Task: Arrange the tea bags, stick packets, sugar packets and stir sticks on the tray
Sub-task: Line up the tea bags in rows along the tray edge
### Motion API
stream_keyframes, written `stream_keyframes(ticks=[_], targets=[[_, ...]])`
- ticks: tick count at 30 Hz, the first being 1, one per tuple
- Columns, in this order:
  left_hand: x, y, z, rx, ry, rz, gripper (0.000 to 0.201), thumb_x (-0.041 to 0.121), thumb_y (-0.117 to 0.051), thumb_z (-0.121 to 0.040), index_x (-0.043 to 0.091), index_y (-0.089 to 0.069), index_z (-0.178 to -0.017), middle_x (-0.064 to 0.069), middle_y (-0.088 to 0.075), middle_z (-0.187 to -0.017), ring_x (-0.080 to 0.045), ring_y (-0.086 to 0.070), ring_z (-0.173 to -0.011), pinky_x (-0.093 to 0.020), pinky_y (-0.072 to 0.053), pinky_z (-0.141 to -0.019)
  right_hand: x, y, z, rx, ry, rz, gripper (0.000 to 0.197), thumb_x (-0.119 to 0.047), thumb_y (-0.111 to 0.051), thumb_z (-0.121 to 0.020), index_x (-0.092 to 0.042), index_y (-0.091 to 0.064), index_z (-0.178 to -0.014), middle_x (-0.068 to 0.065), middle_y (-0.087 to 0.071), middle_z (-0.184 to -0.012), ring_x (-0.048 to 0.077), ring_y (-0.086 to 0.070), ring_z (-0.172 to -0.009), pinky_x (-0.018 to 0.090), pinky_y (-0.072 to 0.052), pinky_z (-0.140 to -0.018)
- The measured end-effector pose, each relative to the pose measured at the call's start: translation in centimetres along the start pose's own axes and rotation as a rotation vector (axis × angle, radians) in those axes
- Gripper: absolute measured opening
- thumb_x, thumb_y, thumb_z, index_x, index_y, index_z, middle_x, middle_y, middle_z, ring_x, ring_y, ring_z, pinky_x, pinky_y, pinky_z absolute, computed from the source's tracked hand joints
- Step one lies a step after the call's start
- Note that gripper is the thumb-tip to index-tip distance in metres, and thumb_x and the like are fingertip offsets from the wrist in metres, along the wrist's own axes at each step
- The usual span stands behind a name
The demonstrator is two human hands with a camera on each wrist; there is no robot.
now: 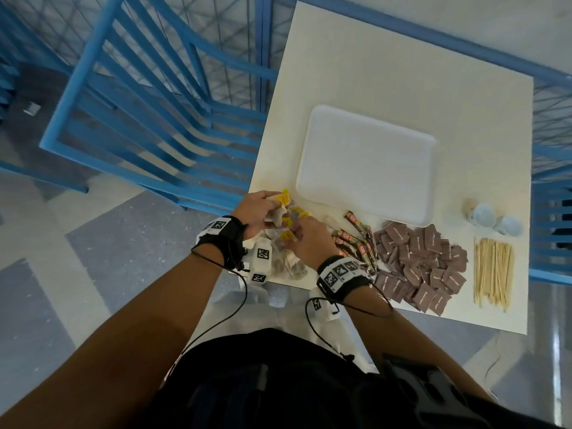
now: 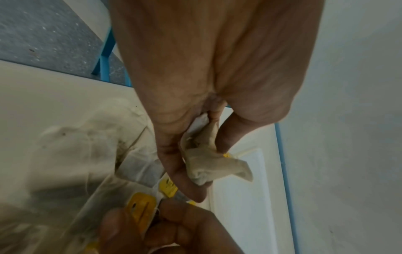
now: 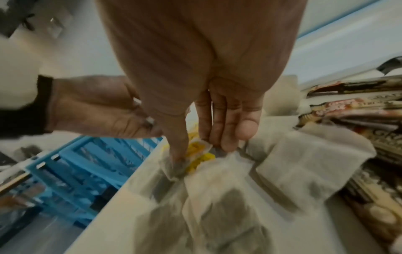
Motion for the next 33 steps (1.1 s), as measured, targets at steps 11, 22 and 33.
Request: stream_keyframes(ticks=[11,22,33], targets=[[0.5,-0.4,0.0,-0.030,-0.006,-0.066,0.006,0.003,-0.058,-0.101,0.007,-0.063,-0.102,-0.020,-0.068,-0.108,-0.030,-0.064,-0.094,-0.034,-0.061,-0.059,1.6,1.2,0.0,0.043,-0.096,-0.114,0.017,-0.027,-0.081,-0.080,-0.013,-0.073,-0.085,-0.005,-0.067,-0.079,0.013,-0.059,-0.075,0.014,-0.040,-0.064],[3.8,-6.1,0.8,-0.187,-0.044,-0.147,0.042,0.046,-0.072,-0.089,0.012,-0.072,-0.114,-0.019,-0.071,-0.112,-0.030,-0.064,-0.086,-0.037,-0.047,-0.068,-0.2,12.9,0.2,0.178,0.076,-0.276,0.016,-0.031,-0.072,-0.091,-0.015,-0.072,-0.092,-0.002,-0.065,-0.078,0.005,-0.051,-0.066,0.021,-0.042,-0.068],[8.2,-9.9,-1.2,-0.031,-0.247,-0.184,0.014,0.020,-0.071,-0.096,0.010,-0.070,-0.105,-0.008,-0.069,-0.090,-0.021,-0.062,-0.074,-0.030,-0.044,-0.060,2.1,19.7,-6.5,0.260,0.042,-0.447,0.014,-0.035,-0.069,-0.093,-0.024,-0.073,-0.100,-0.007,-0.071,-0.090,0.016,-0.066,-0.081,0.031,-0.054,-0.080]])
Point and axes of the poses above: each hand's wrist, its own z-axis away from the middle knuckle, its own y-axis out of the back of the hand, x = y × z, the point moved 9 cm from there along -z, towards the middle knuckle
